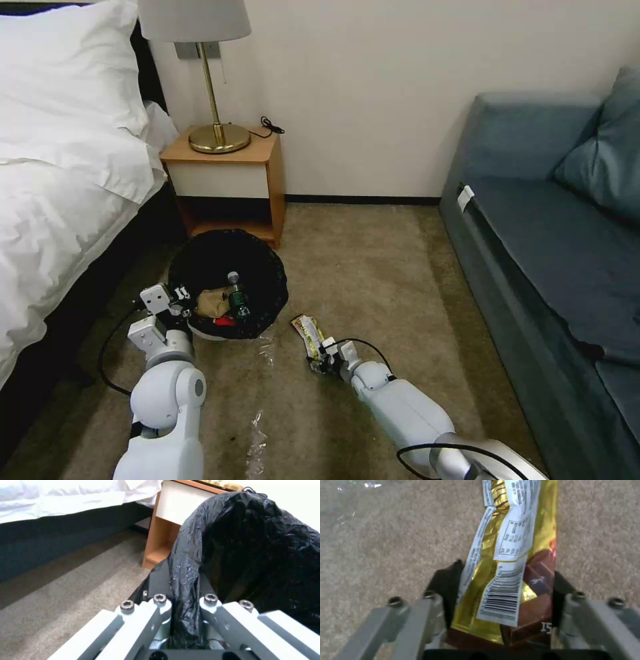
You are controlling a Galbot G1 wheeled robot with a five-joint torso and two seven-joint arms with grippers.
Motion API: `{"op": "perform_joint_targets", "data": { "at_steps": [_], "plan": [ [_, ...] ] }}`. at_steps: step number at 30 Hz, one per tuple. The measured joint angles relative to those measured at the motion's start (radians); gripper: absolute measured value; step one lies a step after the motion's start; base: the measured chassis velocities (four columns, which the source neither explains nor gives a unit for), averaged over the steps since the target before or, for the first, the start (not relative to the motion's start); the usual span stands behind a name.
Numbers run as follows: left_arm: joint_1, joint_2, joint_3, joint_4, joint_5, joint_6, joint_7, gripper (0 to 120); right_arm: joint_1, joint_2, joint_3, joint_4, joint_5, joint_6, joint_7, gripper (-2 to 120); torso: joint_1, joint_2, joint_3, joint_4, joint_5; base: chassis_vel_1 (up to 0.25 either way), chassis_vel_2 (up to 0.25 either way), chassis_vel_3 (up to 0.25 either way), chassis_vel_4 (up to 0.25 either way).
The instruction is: Pick up the trash bin, then pick up the garbage on the floor and place it into the trash bin.
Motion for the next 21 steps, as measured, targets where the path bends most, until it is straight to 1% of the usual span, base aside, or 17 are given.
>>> {"op": "perform_joint_targets", "data": {
  "at_steps": [1,2,3,4,5,6,7,8,9,11,12,13,14,19,21],
  "plan": [
    [0.000,0.000,0.000,0.000,0.000,0.000,0.000,4,0.000,0.000,0.001,0.000,-0.001,0.000,0.000,45,0.000,0.000,0.000,0.0001,0.0000,0.000,0.000,0.000,0.000],
    [0.000,0.000,-0.001,0.000,0.000,-0.001,0.000,4,0.000,-0.002,0.001,0.000,-0.003,0.002,0.000,39,0.000,0.000,0.000,0.0001,0.0000,0.000,0.000,0.000,0.000],
    [0.000,0.000,-0.001,0.000,0.000,-0.001,0.000,4,0.000,-0.002,0.001,0.000,-0.003,0.002,0.000,39,0.000,0.000,0.000,0.0001,0.0000,0.000,0.000,0.000,0.000],
    [-0.001,0.000,-0.001,0.001,-0.001,-0.001,0.000,4,0.000,-0.004,0.002,0.000,-0.003,0.004,0.001,33,0.000,0.000,0.000,-0.0001,-0.0001,0.000,0.000,0.000,0.000],
    [-0.001,0.000,-0.001,0.001,-0.001,-0.001,0.000,4,0.000,-0.004,0.002,0.000,-0.003,0.004,0.001,33,0.000,0.000,0.000,-0.0001,-0.0001,0.000,0.000,0.000,0.000],
    [-0.003,0.000,-0.001,0.002,-0.001,-0.001,0.000,4,0.000,-0.005,0.003,0.001,-0.006,0.005,0.002,25,0.000,0.000,0.000,-0.0001,-0.0001,0.000,0.000,0.000,0.000],
    [-0.004,0.000,-0.001,0.002,-0.001,-0.001,0.000,4,0.000,-0.005,0.004,0.001,-0.007,0.006,0.002,24,0.000,0.000,0.000,-0.0001,-0.0001,0.000,0.000,0.000,0.000],
    [-0.004,0.000,-0.001,0.003,-0.002,-0.001,0.000,4,0.000,-0.005,0.006,0.001,-0.009,0.007,0.003,17,0.000,0.000,0.000,-0.0001,-0.0001,0.000,0.000,0.000,0.000],
    [-0.004,0.000,-0.001,0.003,-0.002,-0.001,0.000,4,0.000,-0.005,0.006,0.001,-0.009,0.007,0.003,17,0.000,0.000,0.000,-0.0001,-0.0001,0.000,0.000,0.000,0.000],
    [-0.004,-0.001,-0.001,0.004,-0.002,-0.001,0.000,4,0.000,-0.005,0.010,0.001,-0.013,0.009,0.004,10,0.000,0.000,0.000,-0.0001,-0.0002,0.000,0.000,0.000,0.000],
    [-0.005,-0.001,-0.001,0.004,-0.001,-0.001,0.000,4,0.000,-0.004,0.013,0.002,-0.018,0.012,0.005,2,0.000,0.000,0.000,-0.0001,-0.0002,0.000,0.000,0.000,0.000],
    [-0.005,-0.001,-0.001,0.004,-0.001,-0.001,0.000,4,0.000,-0.004,0.013,0.002,-0.018,0.012,0.005,2,0.000,0.000,0.000,-0.0001,-0.0002,0.000,0.000,0.000,0.000],
    [-0.005,-0.002,0.000,0.004,-0.001,-0.001,0.000,4,0.001,-0.003,0.015,0.003,-0.020,0.013,0.006,0,0.000,0.000,0.000,-0.0001,-0.0002,0.000,0.000,0.000,0.000],
    [-0.005,-0.003,0.000,0.006,0.000,-0.001,-0.001,4,0.002,0.002,0.024,0.006,-0.025,0.019,0.008,0,0.000,0.000,0.000,-0.0001,-0.0002,0.000,0.000,0.000,0.000],
    [-0.004,-0.005,0.000,0.010,0.001,-0.004,-0.001,4,0.004,0.011,0.047,0.006,-0.026,0.023,0.022,0,0.000,0.000,0.000,-0.0001,-0.0002,0.000,0.000,0.000,0.000]
  ]
}}
